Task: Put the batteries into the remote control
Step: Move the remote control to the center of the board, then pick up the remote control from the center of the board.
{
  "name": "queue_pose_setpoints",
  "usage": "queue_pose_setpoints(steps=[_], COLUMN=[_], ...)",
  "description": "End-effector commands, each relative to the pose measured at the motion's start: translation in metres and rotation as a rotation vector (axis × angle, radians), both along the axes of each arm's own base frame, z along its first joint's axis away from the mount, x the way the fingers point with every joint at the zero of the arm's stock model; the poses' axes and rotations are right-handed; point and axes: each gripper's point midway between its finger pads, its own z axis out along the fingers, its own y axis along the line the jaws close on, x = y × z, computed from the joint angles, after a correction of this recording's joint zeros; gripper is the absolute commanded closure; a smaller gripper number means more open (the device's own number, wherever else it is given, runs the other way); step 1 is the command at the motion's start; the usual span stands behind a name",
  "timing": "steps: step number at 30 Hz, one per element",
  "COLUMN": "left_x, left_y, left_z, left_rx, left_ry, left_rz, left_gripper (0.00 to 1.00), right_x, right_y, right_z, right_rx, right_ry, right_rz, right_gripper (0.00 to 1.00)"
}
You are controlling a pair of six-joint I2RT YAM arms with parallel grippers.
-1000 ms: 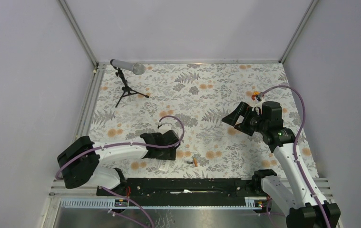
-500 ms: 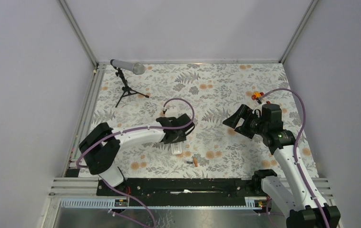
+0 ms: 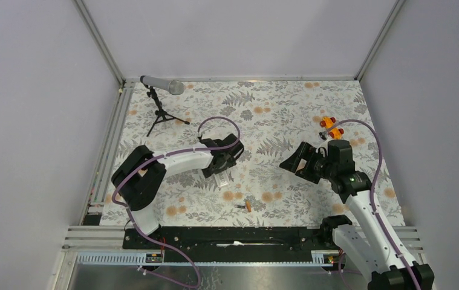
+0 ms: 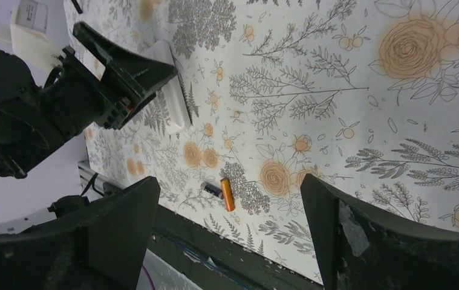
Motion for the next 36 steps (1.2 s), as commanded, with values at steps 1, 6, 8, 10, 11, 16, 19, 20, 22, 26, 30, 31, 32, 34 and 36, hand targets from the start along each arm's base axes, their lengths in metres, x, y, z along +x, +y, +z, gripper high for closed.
queue_pose_setpoints(steps=[1, 6, 8, 10, 11, 16, 19, 20, 22, 26, 30, 31, 32, 34, 36], left_x=[0.004, 0.017, 0.021, 0.023, 0.022, 0.008, -0.005, -0.011, -0.019, -0.032, -0.036, -0.036, -0.037, -0.036, -0.035], left_y=[0.003, 0.016, 0.032, 0.053, 0.065, 0.126, 0.152, 0.159, 0.170, 0.181, 0.182, 0.181, 0.180, 0.178, 0.177], left_z=[0.011, 0.057, 0.079, 0.100, 0.107, 0.130, 0.138, 0.139, 0.141, 0.140, 0.135, 0.133, 0.132, 0.129, 0.127], left_rx=[-0.070, -0.117, -0.124, -0.138, -0.148, -0.197, -0.189, -0.188, -0.190, -0.204, -0.213, -0.216, -0.221, -0.228, -0.230], left_ry=[-0.047, -0.168, -0.220, -0.271, -0.288, -0.347, -0.365, -0.365, -0.362, -0.366, -0.349, -0.343, -0.338, -0.332, -0.326], left_rz=[0.073, 0.066, 0.061, 0.075, 0.081, 0.105, 0.100, 0.103, 0.105, 0.104, 0.101, 0.099, 0.095, 0.084, 0.077], left_gripper=[0.14, 0.01, 0.01, 0.01, 0.01, 0.01, 0.01, 0.01, 0.01, 0.01, 0.01, 0.01, 0.01, 0.01, 0.01], right_x=[-0.002, -0.002, -0.004, -0.004, -0.003, 0.004, 0.015, 0.020, 0.022, 0.022, 0.026, 0.027, 0.029, 0.029, 0.030], right_y=[0.009, 0.034, 0.050, 0.067, 0.077, 0.133, 0.166, 0.179, 0.200, 0.236, 0.246, 0.248, 0.248, 0.238, 0.231], right_z=[-0.002, -0.005, -0.011, -0.017, -0.019, -0.032, -0.040, -0.045, -0.054, -0.074, -0.097, -0.103, -0.103, -0.114, -0.119], right_rx=[-0.010, -0.045, -0.076, -0.108, -0.127, -0.318, -0.424, -0.444, -0.468, -0.527, -0.635, -0.662, -0.689, -0.766, -0.802], right_ry=[-0.043, -0.093, -0.095, -0.096, -0.098, -0.135, -0.143, -0.132, -0.118, -0.094, -0.037, -0.028, -0.026, -0.002, 0.010], right_rz=[0.047, 0.119, 0.161, 0.197, 0.218, 0.330, 0.351, 0.361, 0.396, 0.472, 0.498, 0.499, 0.494, 0.479, 0.459], right_gripper=[0.05, 0.03, 0.02, 0.02, 0.02, 0.04, 0.06, 0.07, 0.07, 0.07, 0.09, 0.10, 0.11, 0.13, 0.16])
